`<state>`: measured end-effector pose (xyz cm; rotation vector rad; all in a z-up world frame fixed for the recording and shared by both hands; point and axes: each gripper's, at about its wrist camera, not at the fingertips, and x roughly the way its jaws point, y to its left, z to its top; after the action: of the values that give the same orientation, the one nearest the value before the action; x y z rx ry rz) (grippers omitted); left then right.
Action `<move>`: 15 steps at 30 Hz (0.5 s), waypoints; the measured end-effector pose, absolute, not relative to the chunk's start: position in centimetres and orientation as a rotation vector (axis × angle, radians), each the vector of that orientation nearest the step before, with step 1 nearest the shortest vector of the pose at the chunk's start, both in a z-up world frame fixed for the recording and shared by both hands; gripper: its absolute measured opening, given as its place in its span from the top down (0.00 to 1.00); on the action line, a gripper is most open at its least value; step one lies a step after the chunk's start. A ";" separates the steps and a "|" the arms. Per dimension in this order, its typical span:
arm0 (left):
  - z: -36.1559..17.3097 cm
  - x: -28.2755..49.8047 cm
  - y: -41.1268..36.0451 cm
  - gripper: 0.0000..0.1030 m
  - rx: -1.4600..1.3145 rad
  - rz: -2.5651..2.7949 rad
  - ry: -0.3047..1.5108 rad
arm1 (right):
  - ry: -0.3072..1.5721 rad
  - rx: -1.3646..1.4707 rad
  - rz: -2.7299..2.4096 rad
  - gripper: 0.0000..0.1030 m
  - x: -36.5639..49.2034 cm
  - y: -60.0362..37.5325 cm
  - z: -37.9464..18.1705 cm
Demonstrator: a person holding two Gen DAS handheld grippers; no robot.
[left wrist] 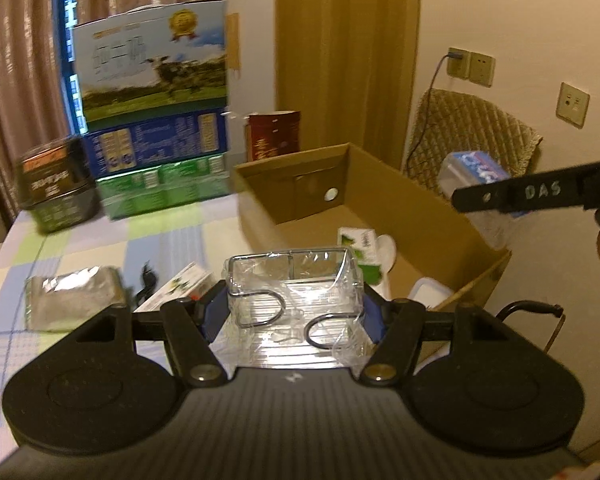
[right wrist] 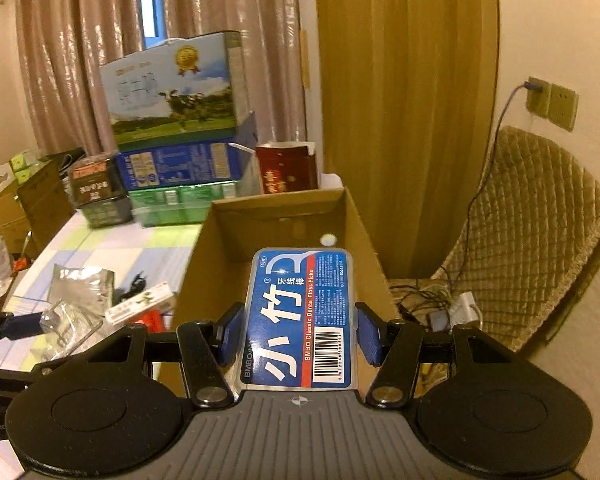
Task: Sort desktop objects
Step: 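Lift the plastic tray and floss box and carry both toward the cardboard box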
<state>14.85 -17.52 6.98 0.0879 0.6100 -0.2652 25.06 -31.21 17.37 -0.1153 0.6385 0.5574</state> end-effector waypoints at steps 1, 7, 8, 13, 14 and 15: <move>7.0 15.3 -18.1 0.40 0.091 -0.274 0.609 | 0.641 -0.117 0.555 0.47 25.4 -31.4 17.2; 6.5 18.1 -21.1 0.40 0.111 -0.307 0.615 | 0.663 -0.118 0.549 0.47 27.7 -32.3 16.3; 6.3 18.5 -21.4 0.40 0.111 -0.311 0.617 | 0.668 -0.119 0.548 0.47 28.0 -32.4 16.0; 5.4 19.9 -22.9 0.39 0.123 -0.340 0.620 | 0.687 -0.120 0.543 0.47 29.3 -32.7 15.1; 5.2 20.2 -23.0 0.39 0.123 -0.345 0.620 | 0.688 -0.120 0.542 0.47 29.4 -32.8 14.9; 5.0 20.4 -23.2 0.39 0.120 -0.351 0.619 | 0.690 -0.120 0.540 0.47 29.6 -32.8 14.8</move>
<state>20.36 -23.22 5.03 0.1197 0.6185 -0.3512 29.59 -32.83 14.80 -0.1197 0.6895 0.5399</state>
